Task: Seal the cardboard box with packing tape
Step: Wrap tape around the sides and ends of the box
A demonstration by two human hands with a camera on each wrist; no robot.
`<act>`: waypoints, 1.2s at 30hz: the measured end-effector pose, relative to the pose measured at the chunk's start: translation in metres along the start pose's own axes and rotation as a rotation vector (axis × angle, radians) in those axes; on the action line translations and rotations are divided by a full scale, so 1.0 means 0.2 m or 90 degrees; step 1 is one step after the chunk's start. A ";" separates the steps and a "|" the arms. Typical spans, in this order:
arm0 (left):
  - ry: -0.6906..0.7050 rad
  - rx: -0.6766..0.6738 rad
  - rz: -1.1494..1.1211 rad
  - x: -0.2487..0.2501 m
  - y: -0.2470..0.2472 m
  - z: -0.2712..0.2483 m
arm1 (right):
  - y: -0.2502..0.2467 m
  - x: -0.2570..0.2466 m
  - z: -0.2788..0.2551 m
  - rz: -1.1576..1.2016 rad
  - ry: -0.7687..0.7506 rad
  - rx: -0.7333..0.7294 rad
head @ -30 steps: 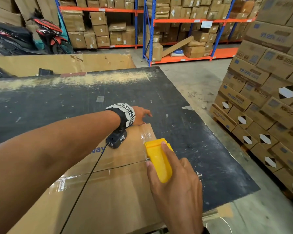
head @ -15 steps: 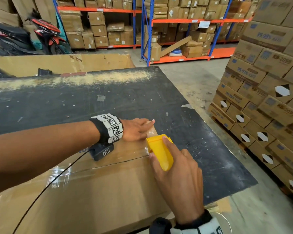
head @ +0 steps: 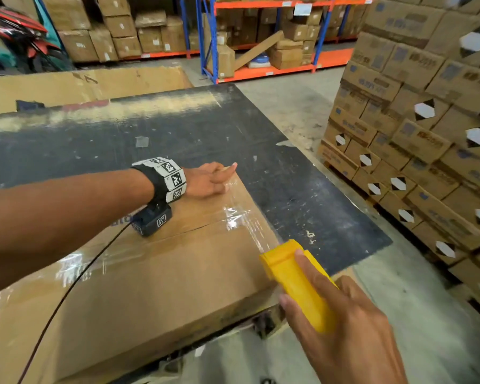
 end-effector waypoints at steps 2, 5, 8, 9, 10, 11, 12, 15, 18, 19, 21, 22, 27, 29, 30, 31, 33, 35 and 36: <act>-0.006 0.005 -0.002 -0.01 -0.01 0.01 | -0.03 0.08 -0.21 -0.055 -0.015 0.008; -0.006 0.012 0.003 0.00 0.00 0.02 | -0.03 0.12 -0.39 -0.059 -0.037 -0.032; -0.009 0.025 0.022 0.00 0.00 0.04 | 0.01 0.13 -0.44 0.014 0.087 -0.021; -0.013 0.027 0.022 -0.01 0.00 0.04 | 0.04 0.13 -0.44 0.015 0.102 -0.023; -0.018 0.028 0.022 -0.02 0.00 0.05 | 0.07 0.15 -0.43 0.002 0.102 -0.018; -0.020 0.029 0.025 -0.02 0.00 0.05 | 0.09 0.17 -0.43 -0.018 0.106 -0.012; -0.019 0.027 0.030 -0.02 0.00 0.04 | 0.11 0.19 -0.42 -0.034 0.111 0.004; -0.031 0.013 0.048 0.00 -0.01 0.03 | 0.15 0.23 -0.36 -0.049 0.102 -0.015; -0.054 0.042 0.069 0.05 -0.03 -0.04 | 0.29 0.36 -0.32 -0.062 0.134 -0.173; -0.038 0.067 0.075 0.10 -0.05 -0.10 | 0.34 0.42 -0.34 -0.047 0.155 -0.212; 0.068 0.127 0.068 0.26 -0.07 -0.27 | 0.42 0.48 -0.42 0.024 0.209 -0.223; 0.139 0.135 0.067 0.35 -0.06 -0.37 | 0.43 0.49 -0.44 0.073 0.224 -0.194; 0.356 0.041 0.198 0.77 0.19 -0.71 | 0.30 0.44 -0.43 0.147 0.191 -0.072; 0.357 0.028 0.254 0.82 0.25 -0.72 | 0.22 0.41 -0.41 0.155 0.160 -0.042; 0.353 0.035 0.267 0.82 0.27 -0.71 | 0.18 0.39 -0.41 0.175 0.148 -0.020; 0.348 0.042 0.269 0.83 0.27 -0.71 | 0.14 0.37 -0.41 0.203 0.136 0.010; 0.340 0.045 0.225 0.81 0.25 -0.73 | 0.08 0.33 -0.41 0.263 0.108 0.081; 0.356 0.044 0.112 0.80 0.20 -0.76 | 0.03 0.27 -0.39 0.298 0.072 0.143; 0.366 0.046 0.040 0.78 0.16 -0.78 | 0.01 0.24 -0.38 0.304 0.053 0.169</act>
Point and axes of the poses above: each hand's wrist, its own z-axis towards the middle knuckle, its own y-axis out of the palm, x = y × z, the point moved 5 cm from there along z, towards the middle knuckle, and after that the axes turned 14 degrees about -y, right-handed, at the moved point
